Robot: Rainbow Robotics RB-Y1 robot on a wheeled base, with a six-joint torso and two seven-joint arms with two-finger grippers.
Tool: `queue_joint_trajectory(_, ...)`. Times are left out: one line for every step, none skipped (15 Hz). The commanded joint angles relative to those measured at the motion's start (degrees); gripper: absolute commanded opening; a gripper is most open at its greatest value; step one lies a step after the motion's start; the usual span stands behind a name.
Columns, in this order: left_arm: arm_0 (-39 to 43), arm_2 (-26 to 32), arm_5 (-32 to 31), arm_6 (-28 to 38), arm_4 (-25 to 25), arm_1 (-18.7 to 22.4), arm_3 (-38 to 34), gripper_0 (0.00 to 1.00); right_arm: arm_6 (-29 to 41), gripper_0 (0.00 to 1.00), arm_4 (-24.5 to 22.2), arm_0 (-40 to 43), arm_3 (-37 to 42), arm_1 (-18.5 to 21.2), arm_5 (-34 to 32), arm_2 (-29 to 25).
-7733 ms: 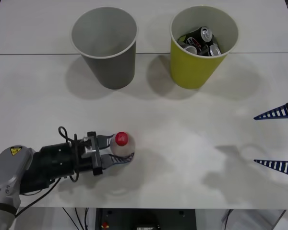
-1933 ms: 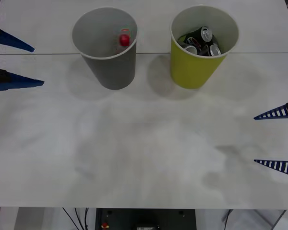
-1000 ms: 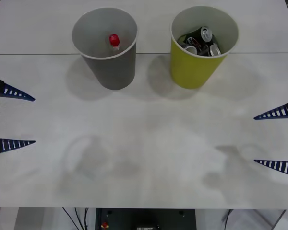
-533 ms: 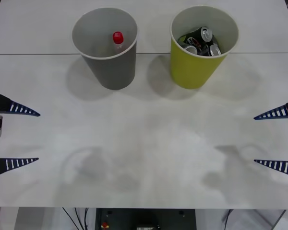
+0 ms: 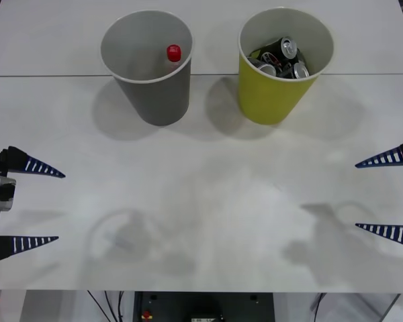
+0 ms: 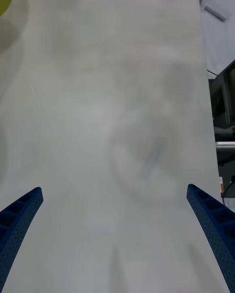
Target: Put the can into the green bin and the plastic bottle into the gray bin
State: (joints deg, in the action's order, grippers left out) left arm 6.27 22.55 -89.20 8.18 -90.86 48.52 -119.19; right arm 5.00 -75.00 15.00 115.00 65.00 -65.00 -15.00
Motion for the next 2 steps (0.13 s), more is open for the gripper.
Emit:
queue_joint_trajectory(-0.03, -0.05, -0.01, 0.0, -0.02, 0.0, 0.01, 1.0, 0.0, 1.0, 0.0, 0.0, 0.0, 0.0, 0.0, 0.0)
queue_joint_trajectory(-0.03, -0.05, -0.01, 0.0, -0.02, 0.0, 0.01, 1.0, 0.0, 1.0, 0.0, 0.0, 0.0, 0.0, 0.0, 0.0)
